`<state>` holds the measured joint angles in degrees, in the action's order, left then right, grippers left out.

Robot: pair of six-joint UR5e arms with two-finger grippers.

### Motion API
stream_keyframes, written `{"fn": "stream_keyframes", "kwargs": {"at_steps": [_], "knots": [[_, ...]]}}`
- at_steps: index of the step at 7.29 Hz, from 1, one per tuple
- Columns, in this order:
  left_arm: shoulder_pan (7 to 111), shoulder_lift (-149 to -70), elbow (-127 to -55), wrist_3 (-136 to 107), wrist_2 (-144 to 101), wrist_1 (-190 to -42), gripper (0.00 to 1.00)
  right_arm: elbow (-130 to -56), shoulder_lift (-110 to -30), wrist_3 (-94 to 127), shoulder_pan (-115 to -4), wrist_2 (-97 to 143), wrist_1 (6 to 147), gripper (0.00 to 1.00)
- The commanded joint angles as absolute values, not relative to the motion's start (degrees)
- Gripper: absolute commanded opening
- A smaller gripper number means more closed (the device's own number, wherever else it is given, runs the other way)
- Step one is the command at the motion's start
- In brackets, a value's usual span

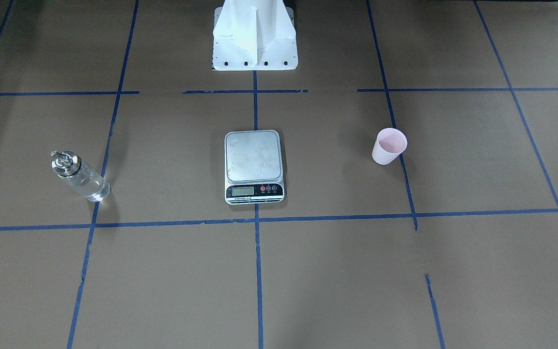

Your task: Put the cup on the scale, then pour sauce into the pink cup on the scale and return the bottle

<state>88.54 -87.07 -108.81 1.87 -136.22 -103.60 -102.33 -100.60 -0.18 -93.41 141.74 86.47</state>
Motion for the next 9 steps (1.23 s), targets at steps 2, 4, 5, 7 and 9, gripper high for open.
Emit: {"fn": "stream_keyframes", "kwargs": {"at_steps": [2,4,5,7,9], "knots": [[83.35,-93.58,-108.72,-0.07,-136.58,-103.8,1.0,-102.39,-100.55,-0.18,-93.52,141.68,86.48,1.0],[74.49,-96.4,-110.47,-19.17,-133.36,-104.15,1.0,-102.92,-100.46,-0.26,-94.21,141.68,86.31,1.0],[70.88,-96.33,-111.96,-26.12,-130.55,-104.06,1.0,-104.57,-100.55,-0.44,-94.22,141.59,86.22,1.0],[62.8,-95.89,-113.64,-48.5,-127.38,-105.11,1.0,-103.46,-100.55,0.43,-94.22,142.03,87.09,1.0],[50.43,-95.8,-113.38,-67.67,-115.02,-109.31,1.0,-103.62,-101.16,1.76,-94.31,141.77,86.31,1.0]]}}
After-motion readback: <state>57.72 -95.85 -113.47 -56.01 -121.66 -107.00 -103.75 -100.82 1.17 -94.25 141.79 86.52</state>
